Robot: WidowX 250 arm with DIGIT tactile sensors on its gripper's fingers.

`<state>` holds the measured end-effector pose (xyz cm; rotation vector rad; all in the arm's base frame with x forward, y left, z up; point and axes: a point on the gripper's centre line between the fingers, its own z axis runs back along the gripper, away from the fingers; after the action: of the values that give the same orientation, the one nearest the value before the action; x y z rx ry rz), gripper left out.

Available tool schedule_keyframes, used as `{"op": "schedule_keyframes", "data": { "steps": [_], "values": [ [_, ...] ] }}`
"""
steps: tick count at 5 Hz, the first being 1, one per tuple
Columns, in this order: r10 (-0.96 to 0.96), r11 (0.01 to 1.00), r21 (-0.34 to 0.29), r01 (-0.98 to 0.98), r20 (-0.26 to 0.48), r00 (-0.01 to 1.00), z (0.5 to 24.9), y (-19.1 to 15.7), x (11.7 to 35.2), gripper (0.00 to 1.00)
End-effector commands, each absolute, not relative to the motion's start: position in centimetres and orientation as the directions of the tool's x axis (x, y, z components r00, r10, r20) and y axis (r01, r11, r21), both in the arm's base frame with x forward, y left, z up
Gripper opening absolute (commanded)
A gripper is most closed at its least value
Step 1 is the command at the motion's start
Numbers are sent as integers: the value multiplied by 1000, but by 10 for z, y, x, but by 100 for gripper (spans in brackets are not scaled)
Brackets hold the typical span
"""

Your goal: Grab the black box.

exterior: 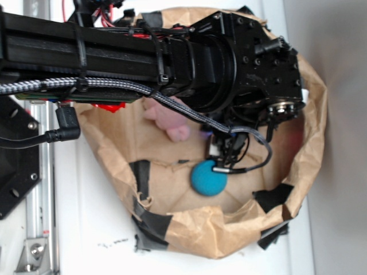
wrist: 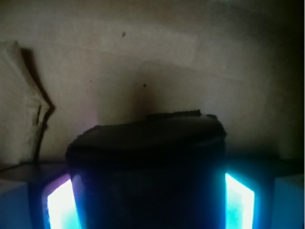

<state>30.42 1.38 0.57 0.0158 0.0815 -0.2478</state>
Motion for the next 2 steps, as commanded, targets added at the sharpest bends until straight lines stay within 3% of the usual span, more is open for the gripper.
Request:
{"op": "schedule_keyframes", "data": {
  "steps": [1,2],
  "values": [
    [-205,974,101,204,4,979,48,1,302,0],
    [-144,988,72,135,140,980,98,11,286,0]
  ]
}}
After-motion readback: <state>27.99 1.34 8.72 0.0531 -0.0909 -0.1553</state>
